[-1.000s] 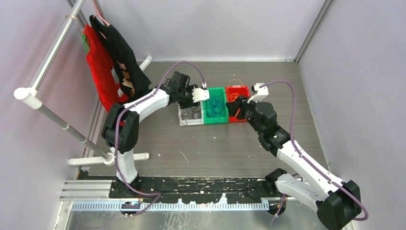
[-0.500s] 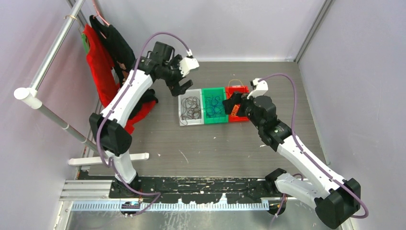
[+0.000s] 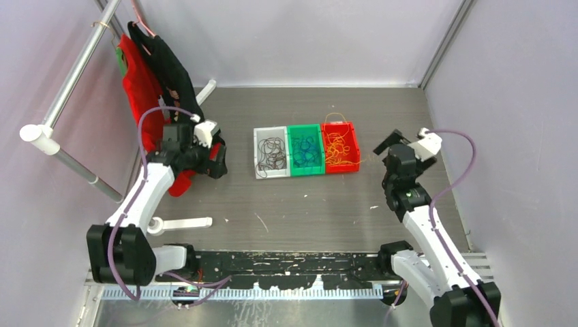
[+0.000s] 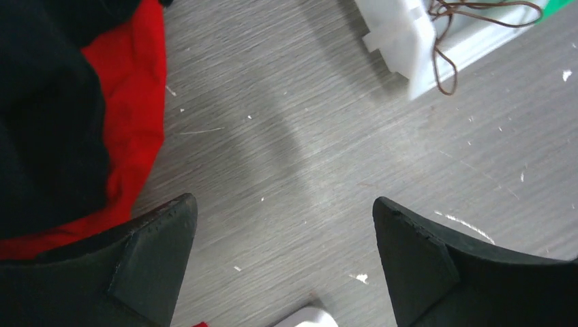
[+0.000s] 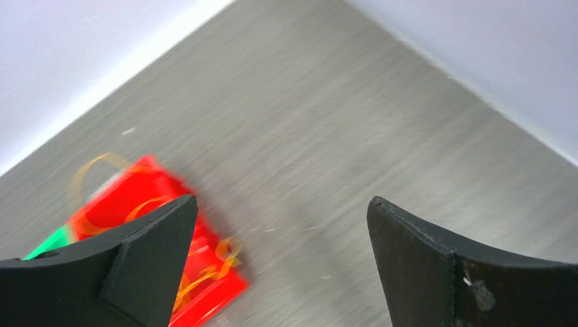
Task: Untangle the cables
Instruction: Place the cable in the bin, then reset both arms
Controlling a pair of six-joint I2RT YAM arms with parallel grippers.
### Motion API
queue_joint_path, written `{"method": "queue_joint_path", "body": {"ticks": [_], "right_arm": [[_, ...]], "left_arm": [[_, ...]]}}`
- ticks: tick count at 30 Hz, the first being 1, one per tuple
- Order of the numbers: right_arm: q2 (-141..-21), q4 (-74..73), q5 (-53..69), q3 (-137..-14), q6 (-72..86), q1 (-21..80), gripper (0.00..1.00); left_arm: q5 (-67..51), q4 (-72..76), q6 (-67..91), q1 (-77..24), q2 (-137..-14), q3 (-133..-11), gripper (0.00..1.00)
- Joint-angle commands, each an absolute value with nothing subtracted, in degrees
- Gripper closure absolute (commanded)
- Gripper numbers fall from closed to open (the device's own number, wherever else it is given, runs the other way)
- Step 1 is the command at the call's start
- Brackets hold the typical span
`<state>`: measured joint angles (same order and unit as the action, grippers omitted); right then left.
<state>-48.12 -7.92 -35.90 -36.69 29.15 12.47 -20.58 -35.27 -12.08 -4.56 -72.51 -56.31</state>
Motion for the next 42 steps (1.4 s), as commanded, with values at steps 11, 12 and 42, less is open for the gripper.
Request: {"method": "queue_joint_path", "body": {"ticks": [11,12,42], "right_arm": [[-65.04,32.05,-48.36,-16.34,23.75,0.93,0.00],[-67.79,34.79,-46.89,-16.49,22.63,0.88,0.00],[-88.50,54.86,-25.25,-19.23,9.67,1.93,0.00]], "left_arm": [[-14.71,34.45,-5.46,-1.78,-70.95,-19.57,0.01],[-13.88,36.52,-5.32,-1.60,-72.04,-19.28,0.01],[-14.48,56.48,-1.76,0.65,-88.80,-19.19,0.01]]}}
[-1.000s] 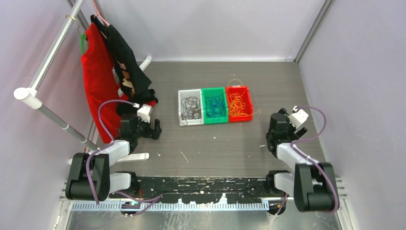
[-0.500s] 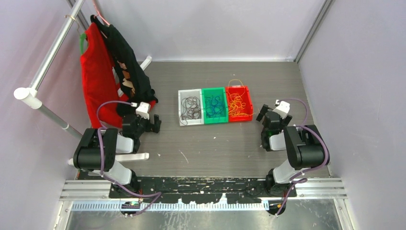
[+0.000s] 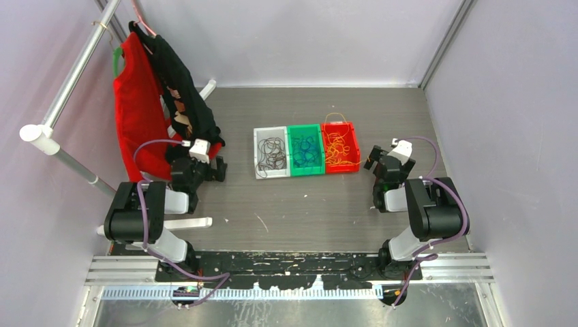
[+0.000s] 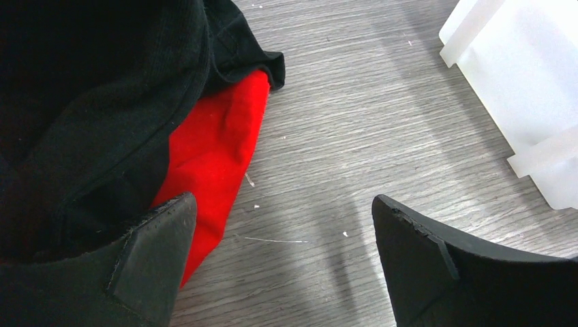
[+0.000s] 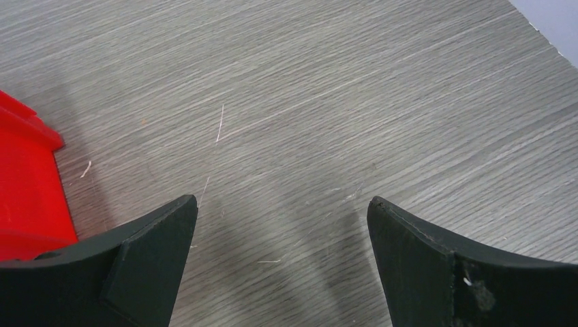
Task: Untangle the cables
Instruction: Reset both arms
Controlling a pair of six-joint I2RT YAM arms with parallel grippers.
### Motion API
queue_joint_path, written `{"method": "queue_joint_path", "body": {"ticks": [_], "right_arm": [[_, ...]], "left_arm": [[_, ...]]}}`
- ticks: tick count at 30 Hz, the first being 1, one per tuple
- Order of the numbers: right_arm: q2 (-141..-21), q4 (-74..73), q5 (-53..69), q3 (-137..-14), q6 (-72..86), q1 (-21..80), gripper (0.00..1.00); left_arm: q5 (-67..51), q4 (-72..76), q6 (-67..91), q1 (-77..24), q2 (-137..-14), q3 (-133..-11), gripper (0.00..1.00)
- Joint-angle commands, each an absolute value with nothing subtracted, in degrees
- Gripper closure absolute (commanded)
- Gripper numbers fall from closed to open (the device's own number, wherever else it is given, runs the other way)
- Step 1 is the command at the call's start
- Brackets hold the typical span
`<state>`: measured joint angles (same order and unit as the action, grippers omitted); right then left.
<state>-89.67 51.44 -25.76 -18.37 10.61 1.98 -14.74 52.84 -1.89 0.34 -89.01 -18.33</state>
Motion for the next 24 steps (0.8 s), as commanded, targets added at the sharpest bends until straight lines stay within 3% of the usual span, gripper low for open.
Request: {"method": "queue_joint_path", "body": {"ticks": [1,24], "right_arm": [[-88.49,54.80,-25.21,-19.17,9.67,1.93,0.00],[-88.58,54.55,-24.70,-19.33,9.58,1.76,0.00]], "left_arm": [[-14.50,56.50,-1.75,0.69,-88.78,-19.16,0.01],[-14.50,56.33,-1.78,0.64,-88.77,-19.23,0.01]]}}
